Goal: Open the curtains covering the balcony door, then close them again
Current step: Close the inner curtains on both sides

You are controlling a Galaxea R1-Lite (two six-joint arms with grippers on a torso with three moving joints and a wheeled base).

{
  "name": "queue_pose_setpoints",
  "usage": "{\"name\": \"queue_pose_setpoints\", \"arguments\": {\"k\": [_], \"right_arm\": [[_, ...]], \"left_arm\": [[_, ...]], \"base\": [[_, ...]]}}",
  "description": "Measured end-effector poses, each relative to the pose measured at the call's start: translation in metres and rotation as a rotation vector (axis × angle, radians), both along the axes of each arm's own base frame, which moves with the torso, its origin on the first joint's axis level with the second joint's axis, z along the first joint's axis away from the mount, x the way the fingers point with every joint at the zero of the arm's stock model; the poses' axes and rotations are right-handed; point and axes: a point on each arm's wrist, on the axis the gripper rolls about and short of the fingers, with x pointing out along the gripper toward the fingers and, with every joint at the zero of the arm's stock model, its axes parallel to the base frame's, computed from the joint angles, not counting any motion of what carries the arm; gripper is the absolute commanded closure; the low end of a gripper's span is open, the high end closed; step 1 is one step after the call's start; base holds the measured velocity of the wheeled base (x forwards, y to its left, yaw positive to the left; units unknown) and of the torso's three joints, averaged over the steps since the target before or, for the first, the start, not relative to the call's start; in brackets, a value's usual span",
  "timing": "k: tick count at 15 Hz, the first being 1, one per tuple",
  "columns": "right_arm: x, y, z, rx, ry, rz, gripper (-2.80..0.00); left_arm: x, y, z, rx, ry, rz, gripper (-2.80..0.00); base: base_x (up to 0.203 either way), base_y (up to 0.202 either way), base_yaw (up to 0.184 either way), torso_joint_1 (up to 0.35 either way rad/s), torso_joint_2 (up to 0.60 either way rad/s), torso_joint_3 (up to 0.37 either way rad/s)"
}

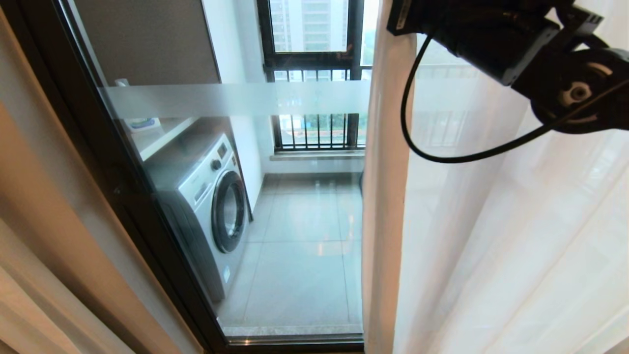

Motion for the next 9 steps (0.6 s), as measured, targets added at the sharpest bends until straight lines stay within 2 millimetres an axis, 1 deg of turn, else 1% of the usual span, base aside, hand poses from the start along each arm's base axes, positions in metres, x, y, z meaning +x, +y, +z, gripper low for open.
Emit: {"name": "queue_pose_setpoints", "arguments": {"k": [2,3,4,6,9], "right_arm": [[0.003,0.006,-0.004,-0.007,0.009,0.006,0.00],[0.003,0.005,-0.004,-0.007,0.014,-0.002,0.00],[0.005,0.000,-0.004,-0.004,0.018,-0.026,0.00],[0.010,-0.015,-0.001,0.001,0.023,-0.079,0.00],[0.015,-0.048,0.007,0.003,0.025,-0.164,0.00]], "left_arm": [[0.000,0.000,0.000,0.000,0.000,0.000,0.00],[0.000,0.000,0.000,0.000,0.000,0.000,0.00],[0.000,0.000,0.000,0.000,0.000,0.000,0.00],[0.000,0.000,0.000,0.000,0.000,0.000,0.00],[0.000,0.000,0.000,0.000,0.000,0.000,0.00]], "base": [[0.000,0.000,0.000,0.000,0.00,0.000],[0.000,0.000,0.000,0.000,0.00,0.000],[0.000,0.000,0.000,0.000,0.00,0.000],[0.000,0.000,0.000,0.000,0.00,0.000],[0.000,0.000,0.000,0.000,0.00,0.000]]}}
